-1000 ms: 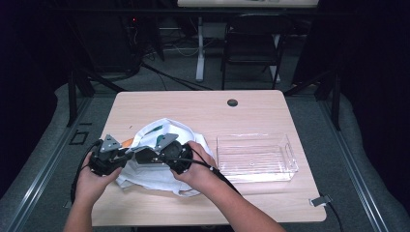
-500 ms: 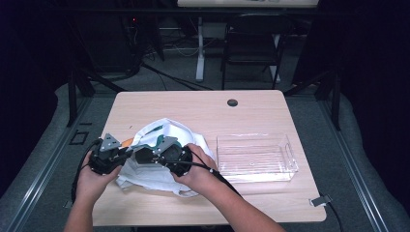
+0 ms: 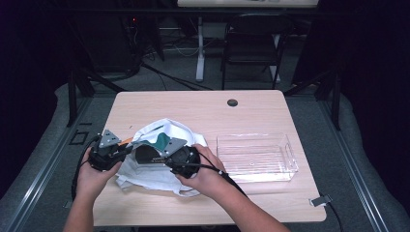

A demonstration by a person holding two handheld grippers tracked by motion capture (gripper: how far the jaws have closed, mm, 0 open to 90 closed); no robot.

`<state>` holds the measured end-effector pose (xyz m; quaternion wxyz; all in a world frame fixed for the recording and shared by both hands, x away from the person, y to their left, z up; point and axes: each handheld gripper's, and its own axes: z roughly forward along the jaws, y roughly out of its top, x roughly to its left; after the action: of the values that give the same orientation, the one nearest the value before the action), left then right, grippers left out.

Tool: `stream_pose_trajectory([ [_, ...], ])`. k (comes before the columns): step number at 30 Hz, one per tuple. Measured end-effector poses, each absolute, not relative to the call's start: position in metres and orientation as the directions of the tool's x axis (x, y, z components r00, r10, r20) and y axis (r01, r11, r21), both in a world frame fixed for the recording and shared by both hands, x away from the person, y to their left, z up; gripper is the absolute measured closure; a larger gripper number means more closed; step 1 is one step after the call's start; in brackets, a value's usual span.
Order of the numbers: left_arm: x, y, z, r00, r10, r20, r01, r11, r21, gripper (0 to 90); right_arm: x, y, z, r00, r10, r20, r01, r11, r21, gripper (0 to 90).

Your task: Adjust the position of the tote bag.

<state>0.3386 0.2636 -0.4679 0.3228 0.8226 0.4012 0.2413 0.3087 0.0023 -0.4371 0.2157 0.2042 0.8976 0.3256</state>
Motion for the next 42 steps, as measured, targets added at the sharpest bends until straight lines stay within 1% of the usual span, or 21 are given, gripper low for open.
stream_pose_trajectory([
  [3,0.340,0.263,-0.467,0.561,0.817,0.138,0.501,-0.467,0.729,80.8,0.309,0.000,-0.438,-0.826,0.506,-0.250,0.237,0.713,0.660,65.4],
  [6,0.341,0.265,-0.465,0.560,0.818,0.131,0.501,-0.460,0.733,80.9,0.310,-0.002,-0.443,-0.822,0.509,-0.256,0.248,0.724,0.644,60.5],
  [15,0.344,0.265,-0.462,0.554,0.822,0.129,0.495,-0.450,0.743,81.1,0.314,0.003,-0.453,-0.809,0.504,-0.302,0.236,0.749,0.619,58.0],
  [16,0.345,0.265,-0.462,0.557,0.821,0.127,0.496,-0.452,0.742,81.1,0.315,0.003,-0.452,-0.809,0.496,-0.316,0.232,0.763,0.603,57.9],
  [17,0.345,0.265,-0.462,0.556,0.821,0.127,0.495,-0.451,0.743,81.2,0.315,0.005,-0.455,-0.805,0.502,-0.316,0.229,0.755,0.615,57.7],
  [18,0.346,0.265,-0.461,0.556,0.822,0.126,0.493,-0.448,0.745,81.1,0.315,0.006,-0.455,-0.805,0.493,-0.328,0.225,0.767,0.601,57.7],
  [20,0.347,0.265,-0.461,0.554,0.823,0.125,0.492,-0.445,0.748,81.2,0.316,0.008,-0.457,-0.798,0.492,-0.348,0.215,0.773,0.597,59.9],
  [23,0.347,0.265,-0.460,0.555,0.822,0.126,0.488,-0.444,0.751,81.2,0.317,0.009,-0.455,-0.791,0.488,-0.370,0.216,0.787,0.578,66.8],
  [24,0.347,0.265,-0.460,0.555,0.822,0.126,0.488,-0.444,0.751,81.2,0.317,0.009,-0.455,-0.791,0.488,-0.370,0.216,0.787,0.578,66.8],
  [25,0.348,0.265,-0.460,0.555,0.822,0.125,0.487,-0.443,0.753,81.2,0.318,0.008,-0.454,-0.785,0.496,-0.372,0.227,0.788,0.573,73.2],
  [28,0.348,0.264,-0.459,0.553,0.824,0.125,0.486,-0.440,0.755,81.2,0.320,0.008,-0.451,-0.780,0.509,-0.364,0.247,0.785,0.568,78.4],
  [33,0.349,0.264,-0.459,0.549,0.826,0.127,0.479,-0.436,0.762,81.2,0.323,0.009,-0.448,-0.770,0.528,-0.358,0.268,0.777,0.570,81.2],
  [42,0.347,0.264,-0.457,0.542,0.830,0.131,0.474,-0.430,0.768,81.2,0.327,0.007,-0.439,-0.721,0.573,-0.391,0.273,0.752,0.600,82.3],
])
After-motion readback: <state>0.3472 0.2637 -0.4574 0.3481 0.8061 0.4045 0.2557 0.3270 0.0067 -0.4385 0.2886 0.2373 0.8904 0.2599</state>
